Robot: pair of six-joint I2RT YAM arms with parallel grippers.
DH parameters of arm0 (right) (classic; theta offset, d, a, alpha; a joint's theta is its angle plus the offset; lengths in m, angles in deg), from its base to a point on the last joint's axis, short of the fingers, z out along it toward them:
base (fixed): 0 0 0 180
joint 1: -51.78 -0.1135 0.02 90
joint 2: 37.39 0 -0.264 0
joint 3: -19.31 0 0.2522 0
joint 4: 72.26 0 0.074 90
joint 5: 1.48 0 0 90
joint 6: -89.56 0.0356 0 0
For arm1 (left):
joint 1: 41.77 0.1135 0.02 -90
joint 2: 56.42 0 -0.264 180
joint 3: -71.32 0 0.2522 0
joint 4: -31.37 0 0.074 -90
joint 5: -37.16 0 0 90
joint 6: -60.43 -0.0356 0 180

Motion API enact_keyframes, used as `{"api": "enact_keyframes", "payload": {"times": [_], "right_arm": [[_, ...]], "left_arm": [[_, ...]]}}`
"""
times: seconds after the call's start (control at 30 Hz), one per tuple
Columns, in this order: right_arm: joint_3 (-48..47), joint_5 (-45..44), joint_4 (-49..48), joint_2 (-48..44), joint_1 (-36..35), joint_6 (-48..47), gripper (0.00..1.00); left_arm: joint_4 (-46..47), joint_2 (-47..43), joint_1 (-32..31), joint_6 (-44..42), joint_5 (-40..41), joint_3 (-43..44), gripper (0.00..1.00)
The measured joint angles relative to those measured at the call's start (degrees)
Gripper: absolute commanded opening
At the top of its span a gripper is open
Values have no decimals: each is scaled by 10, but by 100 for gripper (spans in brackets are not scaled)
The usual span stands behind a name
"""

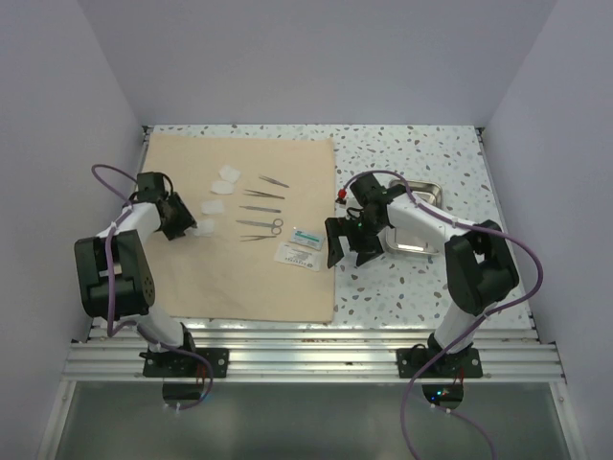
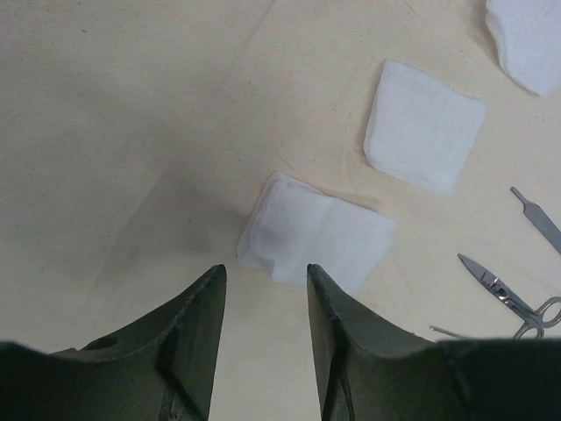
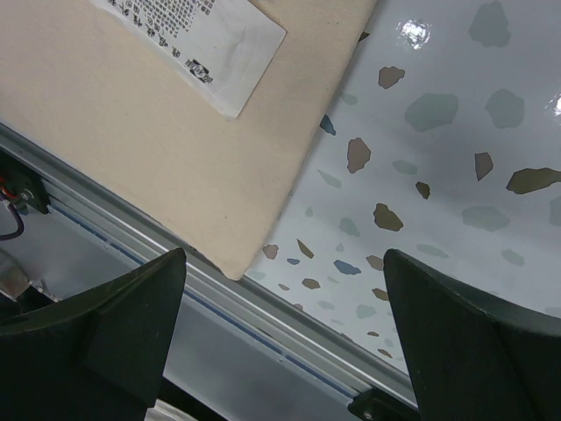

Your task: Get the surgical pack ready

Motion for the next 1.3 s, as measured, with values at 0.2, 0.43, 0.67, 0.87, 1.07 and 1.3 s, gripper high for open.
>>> {"api": "enact_keyframes", "payload": {"times": [0.2,0.43,0.67,0.87,1.07,1.3], "right_arm": [[0,0,0,0,0,0,99],[0,0,0,12,0,0,99],[0,0,0,16,0,0,99],[0,0,0,16,0,0,99],[-6,0,1,16,0,0,99],[-27,3,5,16,0,0,99]], "left_arm": [[4,31,0,0,-2,0,43],[10,42,1,0,-5,1,37],[16,49,1,1,-5,6,31],[17,57,1,1,-5,14,23],[19,61,1,2,-12,16,0],[20,32,1,-2,-33,6,0]]}}
